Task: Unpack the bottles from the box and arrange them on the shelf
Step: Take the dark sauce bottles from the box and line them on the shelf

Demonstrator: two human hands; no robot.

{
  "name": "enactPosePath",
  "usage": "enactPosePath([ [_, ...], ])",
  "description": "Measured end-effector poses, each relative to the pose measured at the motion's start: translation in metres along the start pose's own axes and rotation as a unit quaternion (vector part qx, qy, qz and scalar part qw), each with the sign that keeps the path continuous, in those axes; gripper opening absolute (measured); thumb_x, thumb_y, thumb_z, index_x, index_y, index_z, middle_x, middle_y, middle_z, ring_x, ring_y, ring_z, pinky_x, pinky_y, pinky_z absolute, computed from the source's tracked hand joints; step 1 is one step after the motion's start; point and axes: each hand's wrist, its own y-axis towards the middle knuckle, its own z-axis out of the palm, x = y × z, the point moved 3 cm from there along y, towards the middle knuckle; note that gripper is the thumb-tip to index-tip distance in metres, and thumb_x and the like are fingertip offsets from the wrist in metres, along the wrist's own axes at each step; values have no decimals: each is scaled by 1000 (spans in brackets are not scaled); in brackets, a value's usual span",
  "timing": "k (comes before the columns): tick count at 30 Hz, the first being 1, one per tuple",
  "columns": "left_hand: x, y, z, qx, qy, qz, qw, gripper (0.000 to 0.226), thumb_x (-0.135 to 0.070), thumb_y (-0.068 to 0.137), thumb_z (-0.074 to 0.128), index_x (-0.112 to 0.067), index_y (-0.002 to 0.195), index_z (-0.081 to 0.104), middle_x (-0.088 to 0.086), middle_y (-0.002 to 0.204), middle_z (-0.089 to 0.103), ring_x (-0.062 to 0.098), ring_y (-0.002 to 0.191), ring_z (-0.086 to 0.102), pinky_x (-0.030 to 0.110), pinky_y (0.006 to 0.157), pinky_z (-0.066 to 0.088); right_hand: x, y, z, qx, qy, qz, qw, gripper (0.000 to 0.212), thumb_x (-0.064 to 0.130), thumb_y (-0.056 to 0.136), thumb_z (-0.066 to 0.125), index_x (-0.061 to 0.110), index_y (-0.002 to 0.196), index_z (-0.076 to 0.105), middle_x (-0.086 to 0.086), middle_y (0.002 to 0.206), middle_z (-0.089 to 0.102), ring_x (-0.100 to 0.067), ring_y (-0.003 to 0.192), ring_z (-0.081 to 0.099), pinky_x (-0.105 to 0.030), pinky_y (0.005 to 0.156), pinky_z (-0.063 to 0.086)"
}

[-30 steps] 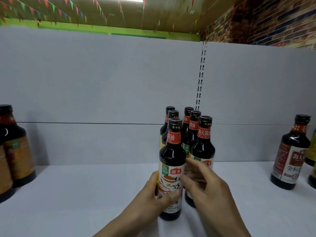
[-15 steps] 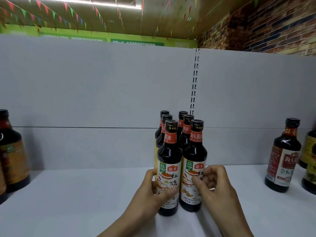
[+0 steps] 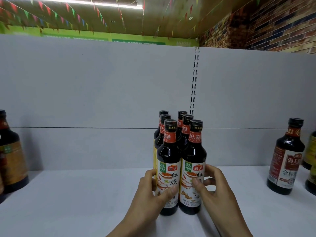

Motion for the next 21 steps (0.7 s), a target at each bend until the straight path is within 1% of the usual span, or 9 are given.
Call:
enactPosePath([
  [2, 3, 2, 0, -11, 14, 1, 1000, 59, -44, 83, 77, -41, 131, 43, -8, 134, 48, 7, 118, 54, 24, 94, 52, -2, 1, 1, 3, 6, -4, 1000, 38, 35, 93, 69, 41, 125, 49, 21, 121, 60, -5, 102, 64, -35, 84, 59],
  [4, 4, 3, 0, -21, 23, 0, 1000, 61, -46, 82, 77, -41, 132, 42, -8, 136, 46, 9, 123, 52, 28, 99, 50, -3, 2, 2, 7, 8, -9, 1000, 38, 34, 93, 68, 42, 125, 48, 22, 121, 60, -4, 101, 63, -31, 82, 57],
  [6, 5, 3, 1, -26, 25, 2, 999, 61, -47, 82, 76, -42, 132, 41, -9, 137, 46, 9, 123, 52, 27, 98, 48, -4, 2, 2, 13, 8, -12, 1000, 37, 35, 93, 66, 43, 124, 47, 23, 121, 59, -3, 102, 62, -27, 81, 55],
  [8, 5, 2, 0, -30, 29, 8, 999, 60, -49, 83, 75, -44, 131, 41, -11, 136, 47, 8, 122, 53, 25, 96, 48, -5, 2, 3, 19, 10, -13, 1000, 37, 36, 94, 65, 43, 125, 47, 24, 120, 59, -1, 102, 62, -20, 77, 52],
  [10, 4, 1, 0, -30, 40, 16, 999, 60, -51, 83, 74, -43, 132, 41, -11, 136, 47, 7, 121, 53, 24, 96, 48, -6, 3, 3, 22, 12, -12, 1000, 37, 36, 94, 64, 43, 125, 46, 25, 120, 58, 0, 101, 62, -17, 74, 49],
  [12, 3, 1, -1, -29, 51, 22, 998, 60, -51, 84, 73, -42, 134, 41, -10, 136, 47, 7, 122, 53, 25, 97, 49, -7, 3, 4, 22, 13, -10, 1000, 37, 36, 94, 64, 42, 126, 46, 24, 120, 58, 0, 101, 62, -16, 73, 49],
  [15, 2, -1, -2, -31, 55, 23, 998, 60, -50, 85, 74, -41, 135, 41, -10, 137, 48, 8, 123, 54, 30, 102, 51, -8, 3, 4, 22, 14, -6, 1000, 37, 39, 94, 63, 45, 125, 45, 25, 120, 58, -1, 99, 63, -17, 73, 49],
  [19, 0, -2, -2, -32, 60, 22, 997, 60, -50, 85, 72, -41, 135, 40, -11, 138, 48, 8, 123, 53, 29, 101, 50, -9, 3, 5, 24, 17, -4, 1000, 33, 43, 91, 63, 52, 118, 44, 27, 118, 58, -1, 98, 63, -17, 73, 49],
  [21, 0, -3, -2, -30, 60, 22, 998, 59, -50, 86, 72, -40, 136, 41, -11, 139, 48, 9, 123, 53, 31, 103, 50, -9, 3, 4, 24, 17, -5, 1000, 34, 44, 91, 63, 53, 118, 44, 25, 119, 58, -1, 98, 64, -18, 74, 50],
])
